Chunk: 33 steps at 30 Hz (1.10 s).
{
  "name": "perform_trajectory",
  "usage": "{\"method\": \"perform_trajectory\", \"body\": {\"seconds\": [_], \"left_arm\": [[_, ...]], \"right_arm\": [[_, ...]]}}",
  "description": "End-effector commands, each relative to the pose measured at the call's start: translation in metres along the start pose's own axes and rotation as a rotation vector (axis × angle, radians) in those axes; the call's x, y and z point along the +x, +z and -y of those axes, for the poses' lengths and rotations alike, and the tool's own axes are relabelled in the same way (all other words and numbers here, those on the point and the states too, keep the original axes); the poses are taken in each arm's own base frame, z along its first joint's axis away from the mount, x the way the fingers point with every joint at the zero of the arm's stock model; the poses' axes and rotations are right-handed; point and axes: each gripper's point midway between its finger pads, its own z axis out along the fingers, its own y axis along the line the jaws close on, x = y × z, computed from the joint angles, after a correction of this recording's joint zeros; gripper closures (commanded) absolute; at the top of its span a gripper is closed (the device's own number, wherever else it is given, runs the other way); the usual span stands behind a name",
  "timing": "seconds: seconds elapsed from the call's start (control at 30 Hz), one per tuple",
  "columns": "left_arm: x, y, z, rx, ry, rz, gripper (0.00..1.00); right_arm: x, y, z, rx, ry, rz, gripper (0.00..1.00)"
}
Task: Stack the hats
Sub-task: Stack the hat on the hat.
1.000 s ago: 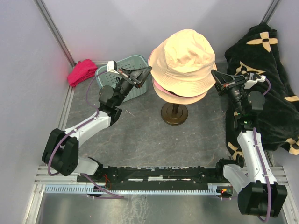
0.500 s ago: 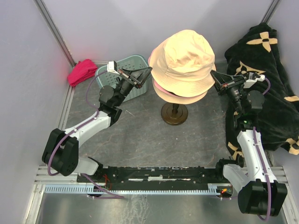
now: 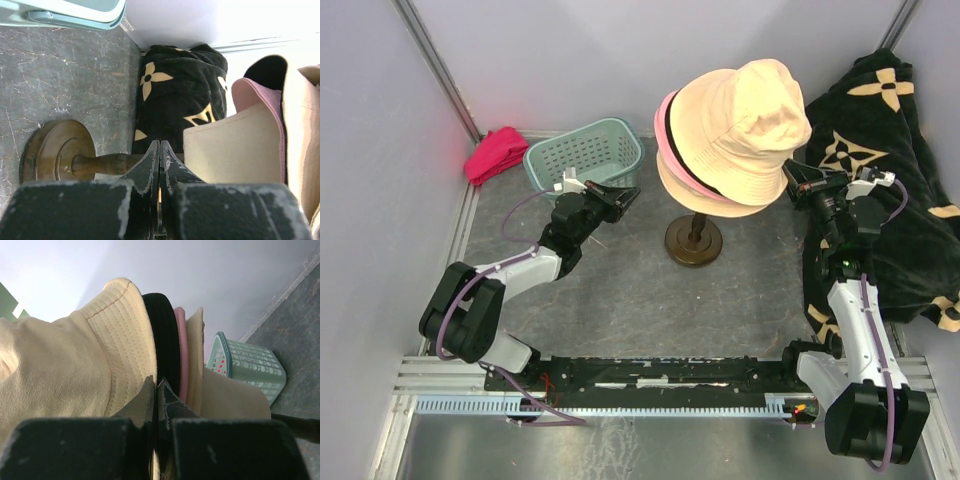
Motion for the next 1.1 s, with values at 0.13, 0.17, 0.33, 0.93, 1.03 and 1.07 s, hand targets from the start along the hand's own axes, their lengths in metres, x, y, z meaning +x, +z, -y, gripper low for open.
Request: {"method": "perform_trajectory", "body": {"seconds": [0.13,0.17,0.33,0.93,1.03,1.07], "left_arm": [[-0.012,0.000,0.036,0.096,0.057,0.050,0.97],[-0.013,-0.001,0.037,0.099,0.055,0.055,0.97],[-0.020,-0.009,0.049,0.117,0.058,0.087,0.97],[-0.074,-0.046,0.157,0.241,0.145,0.265,0.58],[-0.078,-0.053,0.180,0.292,0.149,0.265,0.56],[-0.079,-0.055,0.189,0.313,0.150,0.262,0.54]], "right_arm": [[0.015,0.002,0.004,0.090,-0.163,-0.101,0.98],[0.015,0.002,-0.004,0.072,-0.175,-0.104,0.98],[0.022,0.005,-0.028,-0.010,-0.185,-0.145,0.83],[0.021,-0.002,-0.045,-0.033,-0.192,-0.123,0.51],[0.021,-0.004,-0.044,-0.025,-0.194,-0.119,0.51],[0.021,-0.004,-0.044,-0.024,-0.194,-0.119,0.50]]}}
